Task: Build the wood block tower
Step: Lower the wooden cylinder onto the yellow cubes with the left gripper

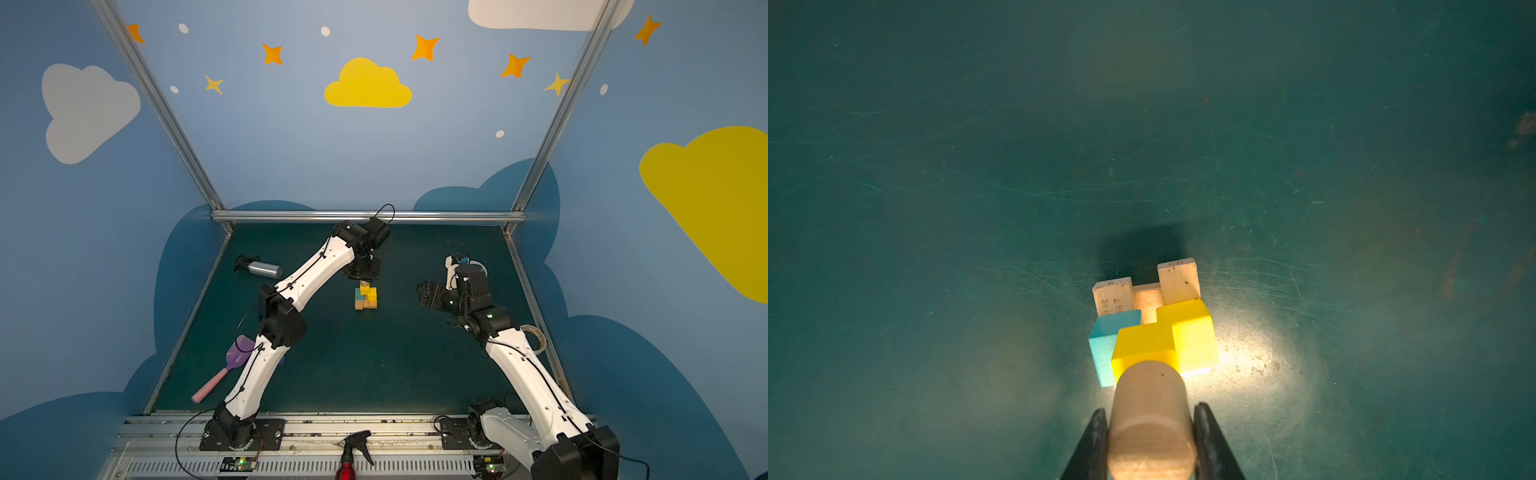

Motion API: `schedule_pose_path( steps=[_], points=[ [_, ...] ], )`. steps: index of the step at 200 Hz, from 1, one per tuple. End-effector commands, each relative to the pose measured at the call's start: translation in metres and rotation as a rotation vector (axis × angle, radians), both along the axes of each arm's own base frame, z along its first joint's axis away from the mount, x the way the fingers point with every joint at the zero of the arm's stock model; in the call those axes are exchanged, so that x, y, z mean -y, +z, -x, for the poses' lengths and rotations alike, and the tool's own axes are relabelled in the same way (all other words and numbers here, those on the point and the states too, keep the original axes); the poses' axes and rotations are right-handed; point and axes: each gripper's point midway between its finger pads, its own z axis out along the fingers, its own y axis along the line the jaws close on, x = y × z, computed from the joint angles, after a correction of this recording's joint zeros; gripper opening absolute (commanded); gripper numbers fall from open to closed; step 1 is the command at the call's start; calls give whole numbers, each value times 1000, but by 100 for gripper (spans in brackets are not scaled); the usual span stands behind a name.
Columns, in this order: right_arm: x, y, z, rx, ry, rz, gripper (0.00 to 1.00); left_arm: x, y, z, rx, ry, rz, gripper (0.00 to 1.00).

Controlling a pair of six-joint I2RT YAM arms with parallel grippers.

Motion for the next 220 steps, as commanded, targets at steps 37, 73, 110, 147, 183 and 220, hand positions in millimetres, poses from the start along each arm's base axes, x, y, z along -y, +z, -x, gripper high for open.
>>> schedule_pose_path(
  steps=[37,73,110,147,183,220],
  points=[
    [-2,-2,-2,-3,3,-13,90,-4,-9,0,-23,6,-22,13],
    [-2,-3,-2,-4,3,-14,90,-6,-11,-1,-22,9,-31,13],
    [-3,-3,-2,-5,7,-17,90,-8,-13,-1,-23,11,-43,14],
    [-2,-3,-3,-6,5,-16,90,-8,-12,-3,-21,14,-41,30],
    [-3,-4,-3,-8,6,-18,90,-6,-14,-3,-22,12,-31,40],
    [-3,-4,-3,-8,7,-17,90,-3,-14,-4,-22,11,-17,41]
  ],
)
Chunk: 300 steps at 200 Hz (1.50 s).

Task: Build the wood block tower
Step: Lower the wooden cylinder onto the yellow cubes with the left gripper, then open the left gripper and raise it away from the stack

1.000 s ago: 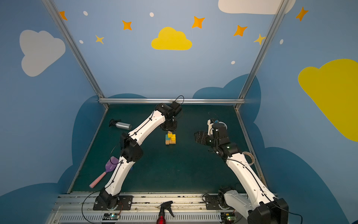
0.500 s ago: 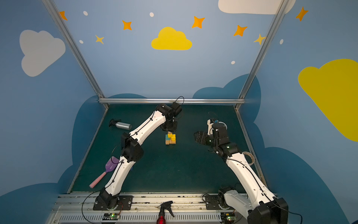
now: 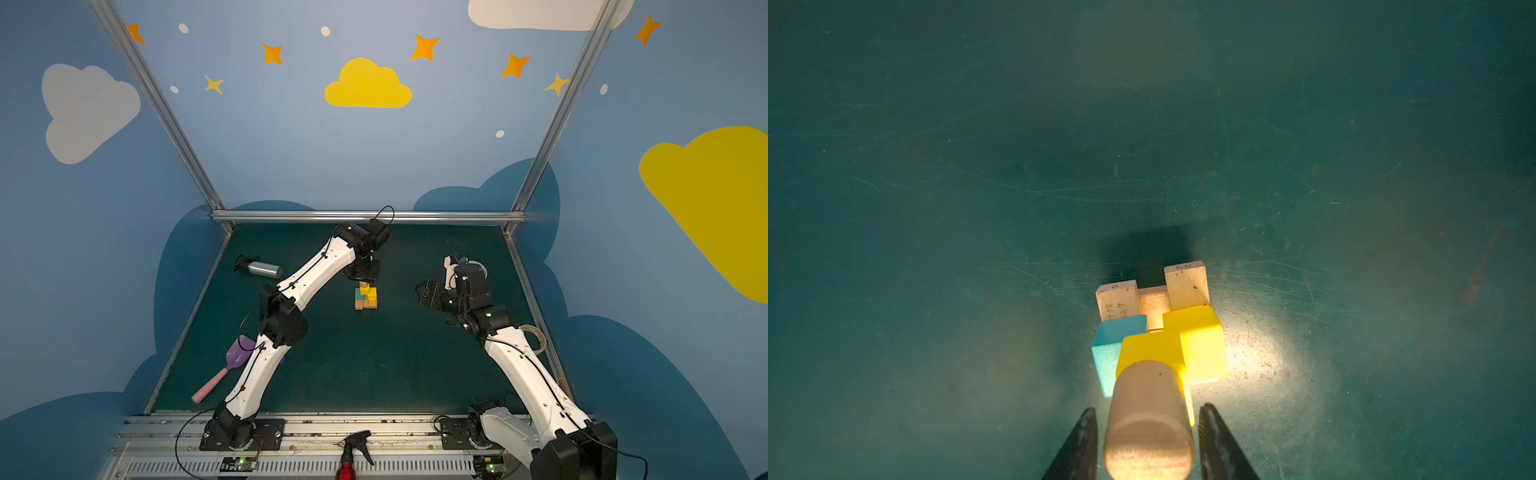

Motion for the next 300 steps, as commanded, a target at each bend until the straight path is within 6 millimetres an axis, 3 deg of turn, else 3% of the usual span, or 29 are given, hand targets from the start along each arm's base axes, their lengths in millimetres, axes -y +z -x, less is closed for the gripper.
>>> schedule_pose_path(
  steps=[1,149,198,247,300],
  points=[
    [0,-1,-2,1,-3,-8,90,-1,-5,-2,-10,4,-4,41],
    [0,-3,-2,-7,-2,-10,90,0,-3,-3,-5,12,5,42],
    [0,-3,-3,-7,-1,-12,90,-1,3,-6,11,26,17,61],
    [2,-1,-1,-3,-5,-9,90,-2,24,-7,52,27,41,69],
    [4,2,1,3,-9,-7,90,-16,73,-4,154,42,47,72]
  ],
)
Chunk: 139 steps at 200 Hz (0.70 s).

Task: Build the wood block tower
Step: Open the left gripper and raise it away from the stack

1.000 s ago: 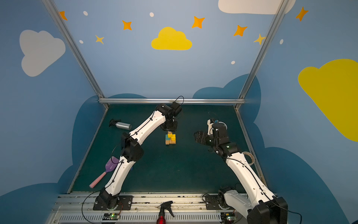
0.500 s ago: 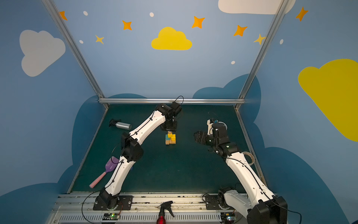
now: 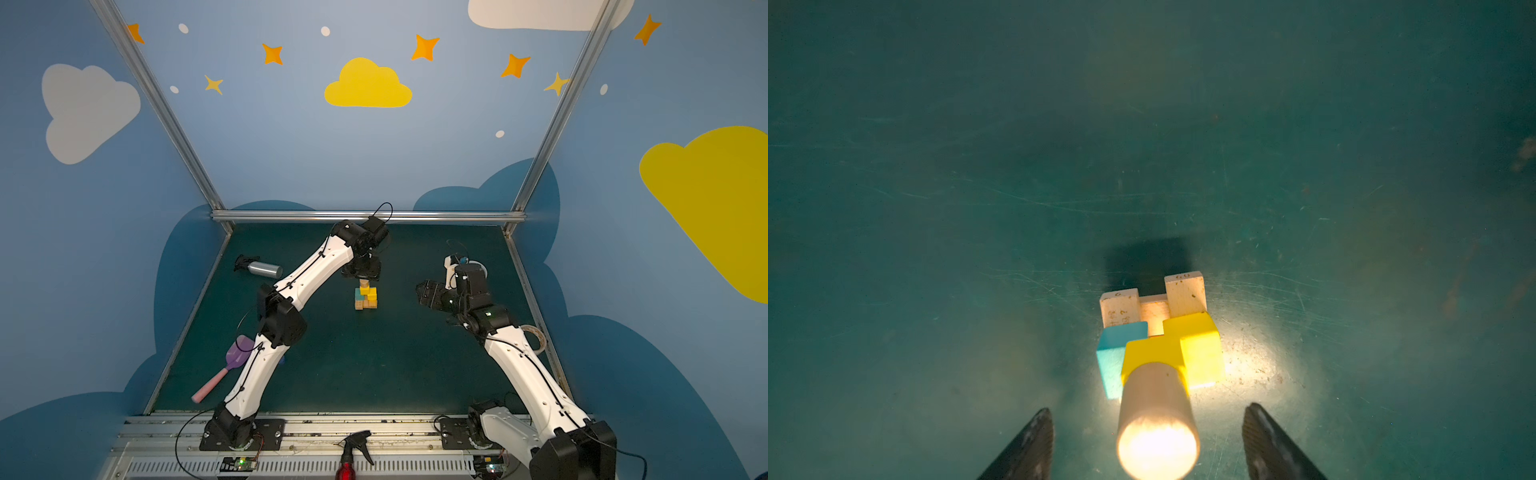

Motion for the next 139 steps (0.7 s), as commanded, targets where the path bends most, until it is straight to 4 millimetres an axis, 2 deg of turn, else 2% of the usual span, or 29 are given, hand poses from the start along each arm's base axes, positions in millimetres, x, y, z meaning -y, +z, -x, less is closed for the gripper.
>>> schedule_pose_path(
  steps=[1,34,84,104,139],
  points=[
    [2,4,2,11,-5,-4,90,-14,57,2,108,23,26,72],
    [4,5,2,16,-10,4,90,-27,90,10,167,34,24,73],
    [5,3,1,14,-16,16,90,-61,134,45,238,40,-5,73],
    [4,1,0,3,-11,17,90,-75,141,65,264,60,29,73],
    [4,-1,0,-8,-8,21,90,-106,131,103,310,107,85,73]
  ],
)
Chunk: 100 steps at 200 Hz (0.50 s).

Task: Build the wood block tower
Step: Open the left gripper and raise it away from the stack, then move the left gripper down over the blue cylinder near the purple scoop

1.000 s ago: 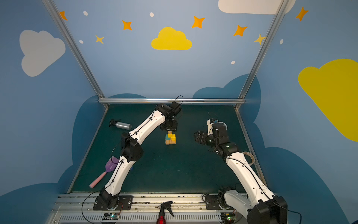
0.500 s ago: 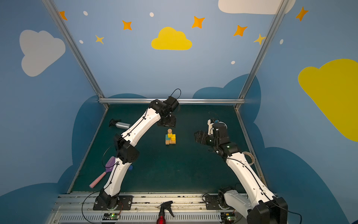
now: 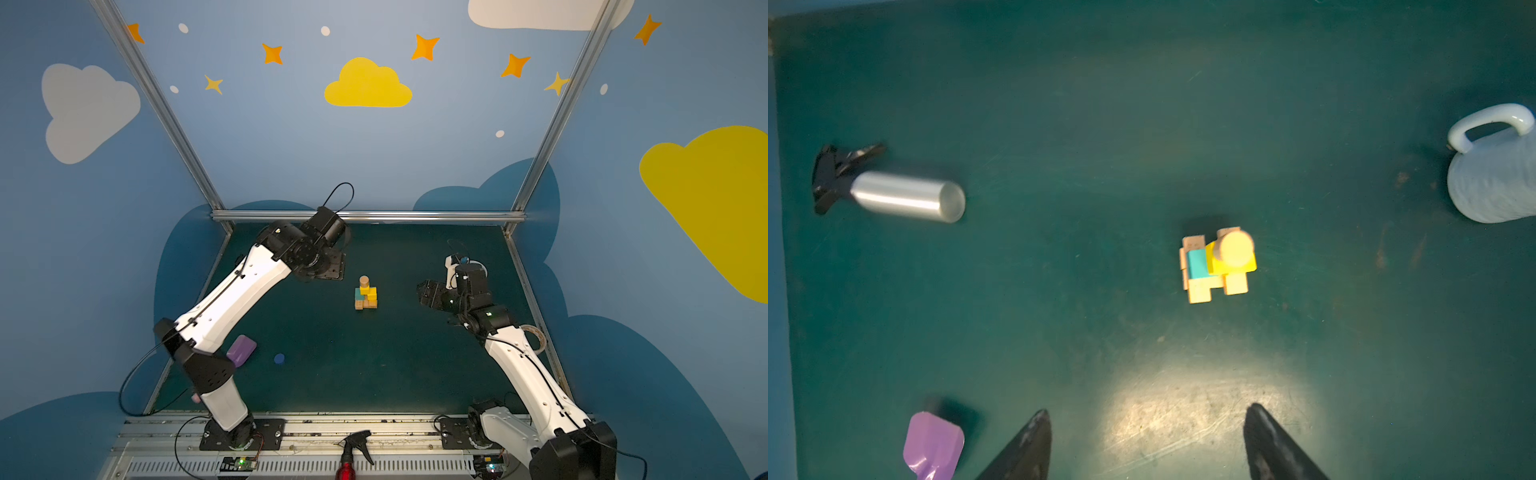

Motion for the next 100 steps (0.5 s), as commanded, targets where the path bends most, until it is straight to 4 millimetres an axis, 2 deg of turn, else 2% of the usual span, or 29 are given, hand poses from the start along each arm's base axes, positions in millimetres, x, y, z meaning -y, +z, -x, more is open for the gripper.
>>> schedule_pose_path(
  steps=[1,26,59,100],
  points=[
    [2,0,0,-5,-3,12,90,-16,2,13,77,51,57,73],
    [6,-1,1,-4,-15,26,90,-52,-26,43,49,162,71,73],
    [7,1,2,3,-23,25,90,-93,-79,90,-70,301,70,72],
    [8,-4,2,-11,-23,32,90,-117,-124,131,-153,407,94,71]
  ],
)
